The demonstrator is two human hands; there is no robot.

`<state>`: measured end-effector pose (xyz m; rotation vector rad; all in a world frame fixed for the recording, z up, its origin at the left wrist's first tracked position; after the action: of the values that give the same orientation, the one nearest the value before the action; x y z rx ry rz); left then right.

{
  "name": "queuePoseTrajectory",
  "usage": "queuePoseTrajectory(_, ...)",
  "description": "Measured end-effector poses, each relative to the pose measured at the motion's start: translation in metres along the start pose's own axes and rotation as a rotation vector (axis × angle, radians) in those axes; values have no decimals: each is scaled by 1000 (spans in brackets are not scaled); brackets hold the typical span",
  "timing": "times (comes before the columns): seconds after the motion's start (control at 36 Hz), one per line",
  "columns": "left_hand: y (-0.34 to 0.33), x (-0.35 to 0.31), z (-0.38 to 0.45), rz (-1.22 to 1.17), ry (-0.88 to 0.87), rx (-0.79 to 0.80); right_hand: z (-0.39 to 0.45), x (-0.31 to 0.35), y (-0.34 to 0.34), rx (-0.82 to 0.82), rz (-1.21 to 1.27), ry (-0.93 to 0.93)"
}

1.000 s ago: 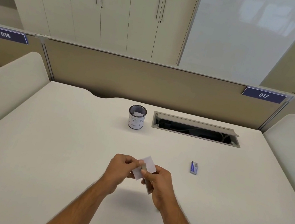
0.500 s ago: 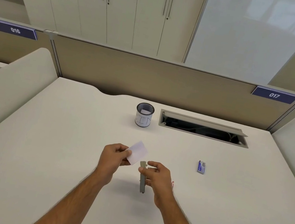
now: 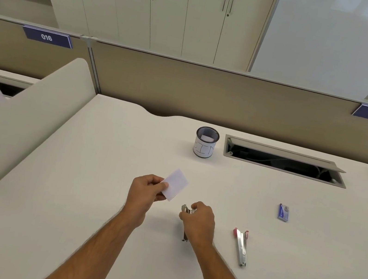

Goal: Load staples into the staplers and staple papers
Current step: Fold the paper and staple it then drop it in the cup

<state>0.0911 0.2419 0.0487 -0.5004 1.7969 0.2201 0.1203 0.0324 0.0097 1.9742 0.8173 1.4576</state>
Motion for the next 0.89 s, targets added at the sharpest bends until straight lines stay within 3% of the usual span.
queuePoseTrajectory(0.56, 21, -5, 30, 101, -43, 30, 6, 14, -34, -21, -280, -83)
queuePoseTrajectory(0.69, 13, -6, 31, 134, -59, 45, 6, 7, -36, 70, -264, -156)
queuePoseTrajectory(0.81, 4, -10, 27, 195, -103, 63, 7, 9, -24, 49, -157, -166)
queuePoseTrajectory(0.89, -2, -14, 22, 204, -132, 31, 9, 16, -7, -11, 293, -181)
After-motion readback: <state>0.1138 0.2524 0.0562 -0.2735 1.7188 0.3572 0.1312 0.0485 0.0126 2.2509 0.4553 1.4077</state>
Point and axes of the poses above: each hand's wrist, its own z-axis towards the middle knuckle, its own y-axis out of the back of the hand, x = y × z, the point moved 10 cm from there along z, towards the middle knuckle, and after that the axes turned 3 degrees about -z, right-handed, at the moved point
